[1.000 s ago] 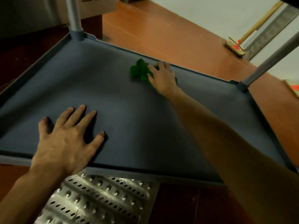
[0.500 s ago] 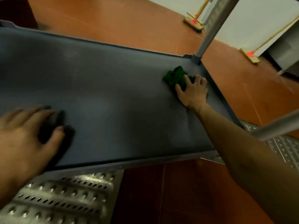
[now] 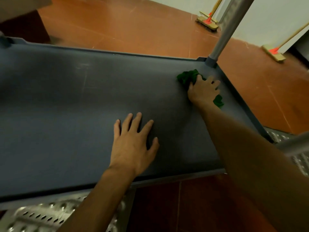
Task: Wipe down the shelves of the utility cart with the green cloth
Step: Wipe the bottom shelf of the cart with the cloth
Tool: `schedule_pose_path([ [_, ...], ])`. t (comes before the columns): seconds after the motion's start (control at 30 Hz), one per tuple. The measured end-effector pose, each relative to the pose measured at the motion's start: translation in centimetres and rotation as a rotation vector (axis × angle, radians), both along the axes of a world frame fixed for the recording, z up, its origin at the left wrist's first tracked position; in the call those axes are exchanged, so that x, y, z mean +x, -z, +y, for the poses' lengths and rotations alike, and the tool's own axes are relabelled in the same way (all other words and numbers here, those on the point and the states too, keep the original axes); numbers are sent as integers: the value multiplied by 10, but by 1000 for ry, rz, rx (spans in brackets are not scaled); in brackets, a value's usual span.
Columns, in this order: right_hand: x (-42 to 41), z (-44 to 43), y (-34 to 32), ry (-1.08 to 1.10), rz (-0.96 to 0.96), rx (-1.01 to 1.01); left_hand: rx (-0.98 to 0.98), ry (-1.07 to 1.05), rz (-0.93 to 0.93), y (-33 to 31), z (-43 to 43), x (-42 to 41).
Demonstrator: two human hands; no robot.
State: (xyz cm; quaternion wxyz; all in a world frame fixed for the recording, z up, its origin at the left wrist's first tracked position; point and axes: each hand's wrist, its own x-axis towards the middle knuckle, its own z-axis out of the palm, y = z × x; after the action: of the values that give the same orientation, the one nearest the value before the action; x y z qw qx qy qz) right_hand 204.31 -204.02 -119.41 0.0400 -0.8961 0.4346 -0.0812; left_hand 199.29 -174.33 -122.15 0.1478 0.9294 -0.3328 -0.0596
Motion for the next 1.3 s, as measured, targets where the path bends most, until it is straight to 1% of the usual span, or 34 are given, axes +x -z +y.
schedule_pose_path([
  [0.03, 9, 8, -3, 24, -6, 39, -2, 4, 1, 0, 0, 0],
  [0.1, 25, 29, -7, 4, -2, 67, -2, 5, -7, 1, 2, -2],
  [0.17, 36, 56, -9, -91, 9, 68, -6, 4, -8, 2, 4, -5],
  [0.27, 44, 93, -12, -305, 15, 84, -12, 7, -5, 4, 7, -7],
  [0.4, 41, 141, -6, -669, 19, -8, -7, -6, 14, 1, 13, -10],
  [0.47, 38, 164, -2, -813, 3, -43, 13, -1, 18, -3, 14, -11],
  [0.57, 29, 181, 2, -954, 34, -121, 84, 27, -22, -10, 17, -13],
  [0.63, 23, 178, 3, -976, 64, -194, 131, 28, -55, -14, 18, -16],
  [0.7, 17, 168, 3, -965, 89, -239, 176, 20, -65, -15, 17, -20],
  [0.8, 9, 143, 2, -946, 159, -259, 196, 3, -31, -15, 15, -20],
  [0.9, -17, 98, 2, -836, 205, -272, 198, 12, -12, -15, 14, -19],
  [1.0, -55, 38, -1, -614, 213, -223, 194, 11, -13, -13, 15, -20],
  [1.1, -101, -18, -5, -274, 246, -181, 183, 11, -29, -11, 17, -20],
  [1.17, -125, -35, -6, -81, 256, -195, 183, 6, -49, -9, 18, -23],
  [1.23, -132, -38, -4, 4, 271, -211, 167, 4, -50, -7, 18, -25],
  [1.3, -121, -36, -5, 49, 248, -172, 145, 0, -40, -6, 19, -26],
])
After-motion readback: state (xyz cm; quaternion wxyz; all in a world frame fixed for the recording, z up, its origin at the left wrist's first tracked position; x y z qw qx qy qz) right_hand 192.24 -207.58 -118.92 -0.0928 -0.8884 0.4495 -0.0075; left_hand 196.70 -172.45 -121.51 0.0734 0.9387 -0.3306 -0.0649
